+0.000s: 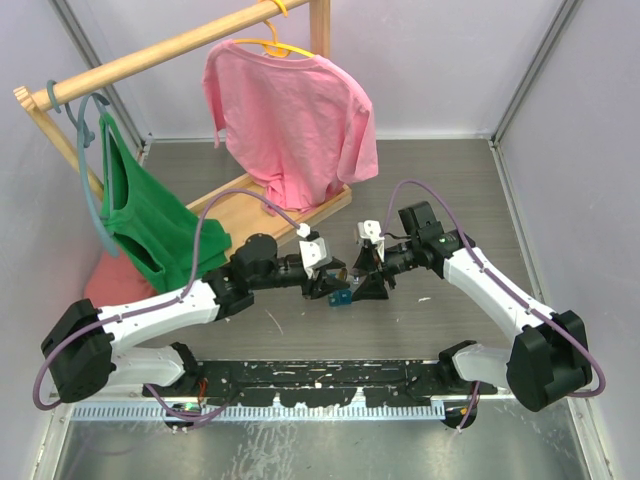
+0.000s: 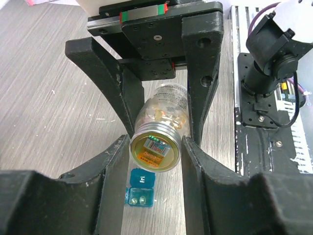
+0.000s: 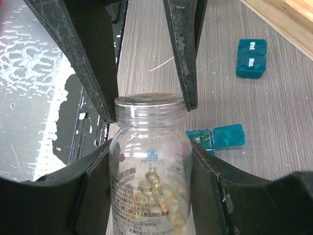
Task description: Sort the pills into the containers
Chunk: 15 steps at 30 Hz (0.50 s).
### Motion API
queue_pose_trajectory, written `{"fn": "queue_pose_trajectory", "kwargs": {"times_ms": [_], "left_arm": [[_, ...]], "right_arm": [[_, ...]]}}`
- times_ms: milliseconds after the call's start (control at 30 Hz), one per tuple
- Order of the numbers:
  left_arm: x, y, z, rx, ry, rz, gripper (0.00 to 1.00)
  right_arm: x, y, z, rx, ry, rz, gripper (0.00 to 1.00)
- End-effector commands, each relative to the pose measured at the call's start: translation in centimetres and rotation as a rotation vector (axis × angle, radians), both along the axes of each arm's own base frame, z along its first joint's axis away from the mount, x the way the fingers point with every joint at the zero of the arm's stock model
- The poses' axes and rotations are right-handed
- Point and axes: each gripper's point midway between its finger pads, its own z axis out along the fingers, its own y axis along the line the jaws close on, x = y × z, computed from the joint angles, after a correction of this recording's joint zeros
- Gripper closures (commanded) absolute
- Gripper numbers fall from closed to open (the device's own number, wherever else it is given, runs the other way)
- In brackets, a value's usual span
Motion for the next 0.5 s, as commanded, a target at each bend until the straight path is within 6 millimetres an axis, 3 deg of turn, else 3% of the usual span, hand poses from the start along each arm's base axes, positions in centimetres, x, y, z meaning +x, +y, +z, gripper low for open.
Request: {"fn": "queue_pose_trajectory", "kwargs": {"times_ms": [0,267,467], "left_arm": [[0.5,0.1,-1.4,0.068,-0.06,0.009,0.73],[0.2,1.0,2.0,-0.074,-0.041,0.069,0.27],[-0.5,2.1,3.8,-0.159,0.013,0.099,0.11]], "right_arm": [[0.5,1.1,3.6,0.111,-0.094,0.046,0.99],[0.6,1.2,3.6,0.111,-0.095,0.046,0.99],[0.5,1.2,3.6,0.11,-0.092,0.046,0.99]]}}
